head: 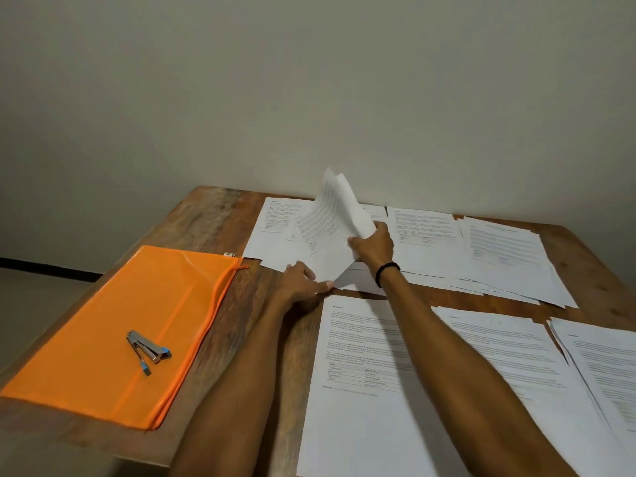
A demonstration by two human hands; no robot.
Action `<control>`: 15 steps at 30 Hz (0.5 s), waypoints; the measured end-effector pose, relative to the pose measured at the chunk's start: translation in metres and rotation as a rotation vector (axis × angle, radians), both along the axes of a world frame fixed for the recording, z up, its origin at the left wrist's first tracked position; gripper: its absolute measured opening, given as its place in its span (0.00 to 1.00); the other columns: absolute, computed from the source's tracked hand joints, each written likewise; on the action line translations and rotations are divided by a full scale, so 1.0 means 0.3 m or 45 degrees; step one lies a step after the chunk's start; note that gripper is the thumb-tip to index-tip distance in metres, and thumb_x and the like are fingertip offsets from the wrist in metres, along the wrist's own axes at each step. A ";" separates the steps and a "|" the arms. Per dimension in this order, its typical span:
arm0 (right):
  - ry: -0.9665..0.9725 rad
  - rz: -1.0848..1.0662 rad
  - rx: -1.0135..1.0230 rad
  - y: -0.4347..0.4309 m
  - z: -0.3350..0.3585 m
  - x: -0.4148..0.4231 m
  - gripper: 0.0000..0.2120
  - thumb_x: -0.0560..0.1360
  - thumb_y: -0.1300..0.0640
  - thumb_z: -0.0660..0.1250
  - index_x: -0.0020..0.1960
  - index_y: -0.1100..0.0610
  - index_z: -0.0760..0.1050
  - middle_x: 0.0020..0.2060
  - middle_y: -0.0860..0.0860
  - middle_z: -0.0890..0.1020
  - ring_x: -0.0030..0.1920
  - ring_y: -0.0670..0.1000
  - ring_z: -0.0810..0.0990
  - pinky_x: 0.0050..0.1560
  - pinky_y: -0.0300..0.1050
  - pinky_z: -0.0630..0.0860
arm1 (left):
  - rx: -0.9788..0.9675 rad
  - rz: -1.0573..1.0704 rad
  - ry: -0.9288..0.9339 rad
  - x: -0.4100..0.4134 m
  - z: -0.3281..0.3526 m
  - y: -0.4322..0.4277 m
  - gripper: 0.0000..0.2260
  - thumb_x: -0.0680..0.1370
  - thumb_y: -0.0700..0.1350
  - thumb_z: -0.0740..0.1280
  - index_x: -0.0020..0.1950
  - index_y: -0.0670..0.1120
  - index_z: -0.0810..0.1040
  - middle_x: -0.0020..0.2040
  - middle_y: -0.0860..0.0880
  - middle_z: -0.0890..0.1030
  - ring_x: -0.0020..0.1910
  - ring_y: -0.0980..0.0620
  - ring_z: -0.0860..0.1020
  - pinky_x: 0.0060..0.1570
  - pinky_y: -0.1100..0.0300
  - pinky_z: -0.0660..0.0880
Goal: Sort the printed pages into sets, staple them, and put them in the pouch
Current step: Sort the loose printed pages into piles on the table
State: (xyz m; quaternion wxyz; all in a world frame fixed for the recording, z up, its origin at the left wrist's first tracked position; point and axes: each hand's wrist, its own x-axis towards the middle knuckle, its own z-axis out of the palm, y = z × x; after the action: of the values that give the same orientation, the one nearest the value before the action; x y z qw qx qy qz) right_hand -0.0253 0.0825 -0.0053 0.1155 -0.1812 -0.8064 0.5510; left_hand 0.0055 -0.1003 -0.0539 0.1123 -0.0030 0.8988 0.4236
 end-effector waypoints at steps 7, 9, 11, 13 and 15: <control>0.136 0.087 -0.711 0.081 0.044 0.294 0.30 0.70 0.64 0.78 0.69 0.62 0.69 0.60 0.57 0.80 0.57 0.58 0.82 0.44 0.52 0.84 | 1.110 0.451 -0.274 0.053 0.138 -0.093 0.32 0.72 0.72 0.64 0.61 0.47 0.75 0.55 0.47 0.79 0.56 0.46 0.77 0.62 0.44 0.75; 0.134 0.213 -0.778 0.096 0.011 0.401 0.33 0.68 0.60 0.80 0.69 0.61 0.70 0.60 0.57 0.82 0.58 0.59 0.83 0.50 0.59 0.83 | 1.377 0.336 -0.318 0.083 0.164 -0.081 0.19 0.78 0.56 0.70 0.63 0.47 0.78 0.57 0.45 0.83 0.58 0.44 0.80 0.62 0.42 0.75; 0.106 0.317 -0.788 0.110 -0.017 0.487 0.34 0.68 0.53 0.81 0.69 0.59 0.72 0.60 0.57 0.82 0.59 0.58 0.83 0.56 0.63 0.81 | 1.367 0.255 -0.229 0.124 0.181 -0.062 0.15 0.78 0.38 0.70 0.64 0.47 0.78 0.60 0.45 0.83 0.58 0.41 0.82 0.60 0.38 0.77; 0.113 0.330 -0.785 0.128 -0.015 0.543 0.34 0.67 0.45 0.79 0.67 0.58 0.74 0.60 0.55 0.83 0.61 0.57 0.82 0.62 0.61 0.78 | 1.205 0.271 -0.026 0.172 0.206 -0.046 0.18 0.77 0.30 0.69 0.63 0.46 0.78 0.59 0.47 0.84 0.55 0.44 0.84 0.52 0.45 0.82; 0.155 0.275 -0.766 0.145 0.013 0.575 0.34 0.66 0.40 0.77 0.66 0.57 0.76 0.60 0.53 0.83 0.63 0.55 0.81 0.66 0.57 0.75 | 1.203 0.213 0.129 0.233 0.228 -0.040 0.22 0.75 0.26 0.68 0.64 0.45 0.76 0.57 0.47 0.84 0.52 0.47 0.85 0.45 0.54 0.82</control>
State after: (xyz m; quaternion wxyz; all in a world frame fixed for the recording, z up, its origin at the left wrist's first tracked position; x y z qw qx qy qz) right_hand 0.1472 0.1261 -0.0015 0.0458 -0.0873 -0.6134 0.7836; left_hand 0.0756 -0.1123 0.0144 0.0229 -0.0034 0.6089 0.7929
